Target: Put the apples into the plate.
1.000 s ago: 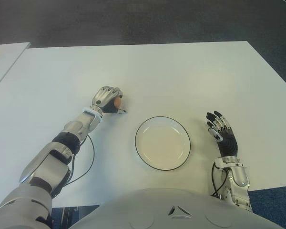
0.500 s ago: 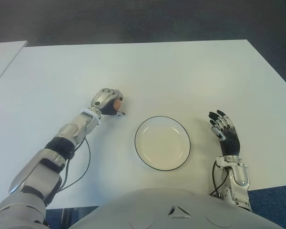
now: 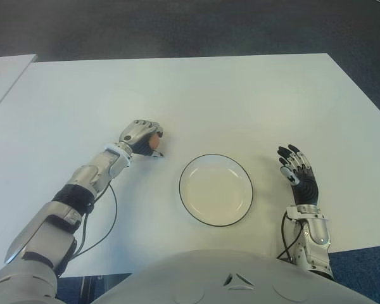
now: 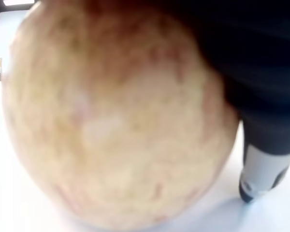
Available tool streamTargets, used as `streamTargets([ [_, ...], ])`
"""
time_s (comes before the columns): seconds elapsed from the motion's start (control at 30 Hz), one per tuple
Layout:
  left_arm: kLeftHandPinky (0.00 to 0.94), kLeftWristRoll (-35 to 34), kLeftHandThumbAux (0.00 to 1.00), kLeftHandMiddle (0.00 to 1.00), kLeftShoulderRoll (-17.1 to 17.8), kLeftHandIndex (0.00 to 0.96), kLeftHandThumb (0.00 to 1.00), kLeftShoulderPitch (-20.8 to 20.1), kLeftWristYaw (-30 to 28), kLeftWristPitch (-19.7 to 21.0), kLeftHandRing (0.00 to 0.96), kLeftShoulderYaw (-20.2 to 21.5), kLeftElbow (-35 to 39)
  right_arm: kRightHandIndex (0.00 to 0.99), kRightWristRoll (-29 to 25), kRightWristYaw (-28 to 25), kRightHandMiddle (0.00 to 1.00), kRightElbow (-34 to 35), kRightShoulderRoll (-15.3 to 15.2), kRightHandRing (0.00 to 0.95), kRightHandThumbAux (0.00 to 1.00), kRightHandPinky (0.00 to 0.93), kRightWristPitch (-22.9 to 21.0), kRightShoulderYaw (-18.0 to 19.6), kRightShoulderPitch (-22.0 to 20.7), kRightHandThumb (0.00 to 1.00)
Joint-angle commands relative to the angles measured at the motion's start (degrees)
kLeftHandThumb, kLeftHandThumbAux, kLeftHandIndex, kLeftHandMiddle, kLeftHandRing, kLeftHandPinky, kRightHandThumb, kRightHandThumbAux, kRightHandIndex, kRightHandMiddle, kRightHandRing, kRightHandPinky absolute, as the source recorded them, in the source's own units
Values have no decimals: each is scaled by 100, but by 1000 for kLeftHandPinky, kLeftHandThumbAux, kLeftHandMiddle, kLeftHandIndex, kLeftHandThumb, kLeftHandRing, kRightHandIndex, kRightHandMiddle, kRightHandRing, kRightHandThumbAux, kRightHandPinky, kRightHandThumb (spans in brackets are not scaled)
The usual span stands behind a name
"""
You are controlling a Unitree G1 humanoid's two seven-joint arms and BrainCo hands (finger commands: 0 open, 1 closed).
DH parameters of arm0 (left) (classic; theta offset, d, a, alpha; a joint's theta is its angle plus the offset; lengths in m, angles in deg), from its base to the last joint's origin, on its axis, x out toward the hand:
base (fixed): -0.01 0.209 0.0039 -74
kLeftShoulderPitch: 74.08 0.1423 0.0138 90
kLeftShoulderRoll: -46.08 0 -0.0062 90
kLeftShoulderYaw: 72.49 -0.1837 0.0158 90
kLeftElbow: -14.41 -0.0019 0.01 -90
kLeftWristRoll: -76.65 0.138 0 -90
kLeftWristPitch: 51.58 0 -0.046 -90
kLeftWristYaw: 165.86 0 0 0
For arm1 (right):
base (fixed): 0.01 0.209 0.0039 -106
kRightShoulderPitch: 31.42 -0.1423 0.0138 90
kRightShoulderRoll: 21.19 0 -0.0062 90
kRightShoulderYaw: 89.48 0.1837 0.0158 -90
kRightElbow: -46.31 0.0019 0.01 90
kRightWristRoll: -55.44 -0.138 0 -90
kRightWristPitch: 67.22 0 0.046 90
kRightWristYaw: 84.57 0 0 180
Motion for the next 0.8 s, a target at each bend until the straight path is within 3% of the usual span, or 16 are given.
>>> streamTargets([
  [0.03,727,-44,695,844,96,443,746,9,-222,-24,823,113,62,140,39,64,239,-598,253,157,595,104,-356,-112,225,304],
  [0.23,740,-44,694,838,133,443,745,18,-279,-33,821,253,232,136,40,75,240,-662,259,156,593,100,-316,-104,186,297],
  [0.4,659,-15,694,840,184,443,745,51,-264,-79,815,360,398,139,105,124,237,-679,266,154,593,114,-285,-126,178,285],
  [0.5,721,8,694,839,199,443,745,74,-266,-83,817,398,485,141,136,147,237,-687,268,156,594,115,-266,-132,179,285],
  [0.8,757,34,695,838,230,443,744,113,-327,-111,822,500,697,141,174,167,235,-772,246,157,579,98,-320,-135,121,271],
])
